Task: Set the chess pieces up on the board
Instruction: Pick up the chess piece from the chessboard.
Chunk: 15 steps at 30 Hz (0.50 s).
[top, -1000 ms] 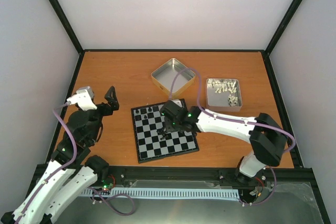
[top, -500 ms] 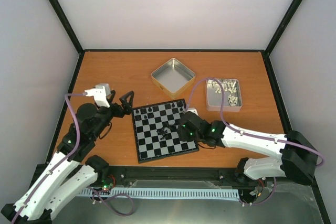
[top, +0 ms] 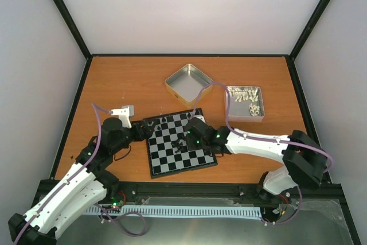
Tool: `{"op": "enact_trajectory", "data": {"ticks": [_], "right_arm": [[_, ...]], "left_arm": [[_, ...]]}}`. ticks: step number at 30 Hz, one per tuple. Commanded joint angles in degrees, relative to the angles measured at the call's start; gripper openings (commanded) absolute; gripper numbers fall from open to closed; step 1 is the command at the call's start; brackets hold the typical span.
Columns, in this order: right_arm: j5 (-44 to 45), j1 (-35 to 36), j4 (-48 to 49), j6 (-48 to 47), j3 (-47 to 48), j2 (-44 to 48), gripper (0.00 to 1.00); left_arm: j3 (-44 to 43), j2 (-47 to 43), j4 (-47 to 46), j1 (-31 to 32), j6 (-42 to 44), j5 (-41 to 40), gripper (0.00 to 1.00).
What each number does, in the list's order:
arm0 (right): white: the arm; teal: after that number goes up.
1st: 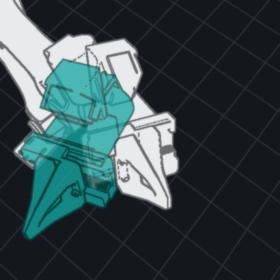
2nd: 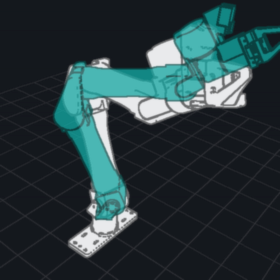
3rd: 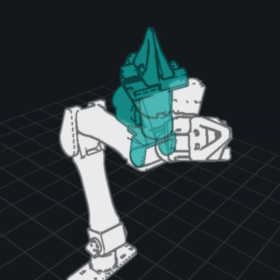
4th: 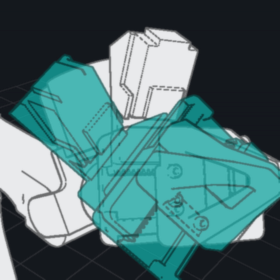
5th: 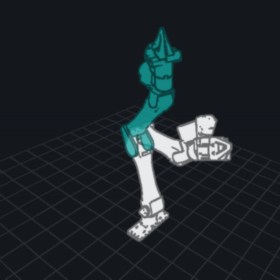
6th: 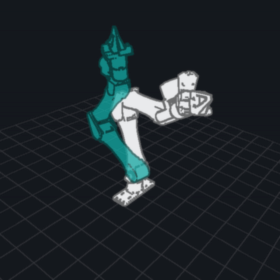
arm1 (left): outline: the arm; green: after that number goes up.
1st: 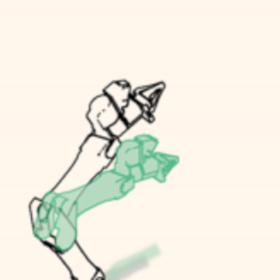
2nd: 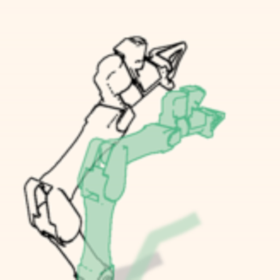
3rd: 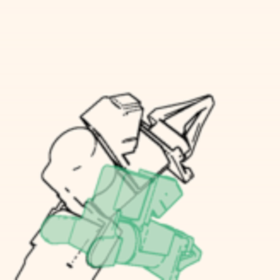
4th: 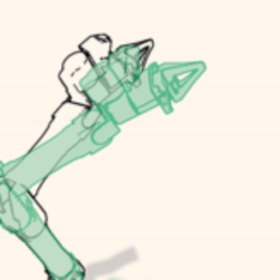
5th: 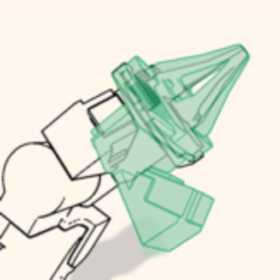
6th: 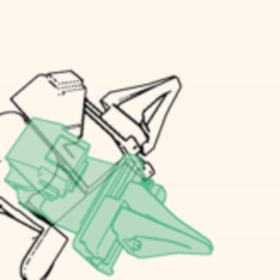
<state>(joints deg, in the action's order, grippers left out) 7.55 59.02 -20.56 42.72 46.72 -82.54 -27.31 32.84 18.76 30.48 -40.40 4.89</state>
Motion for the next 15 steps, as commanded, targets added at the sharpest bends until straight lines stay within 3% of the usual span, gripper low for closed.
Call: {"op": "enact_trajectory", "data": {"ticks": [1, 9, 15], "right_arm": [[5.81, -1.65, -2.70, -1.31, 4.15, -3.14, 0.31], [-3.99, -5.64, -4.43, -13.89, 8.55, -8.77, 0.33], [-5.86, -6.99, -7.36, -19.44, 10.28, -11.47, 0.32]], "left_arm": [[1.17, -0.20, -2.69, -0.33, 0.66, 1.20, 0.88], [3.22, 0.06, -6.26, -0.33, 3.85, 2.27, 0.86], [4.23, 1.09, -8.34, -0.33, 4.56, 1.76, 0.86]]}}
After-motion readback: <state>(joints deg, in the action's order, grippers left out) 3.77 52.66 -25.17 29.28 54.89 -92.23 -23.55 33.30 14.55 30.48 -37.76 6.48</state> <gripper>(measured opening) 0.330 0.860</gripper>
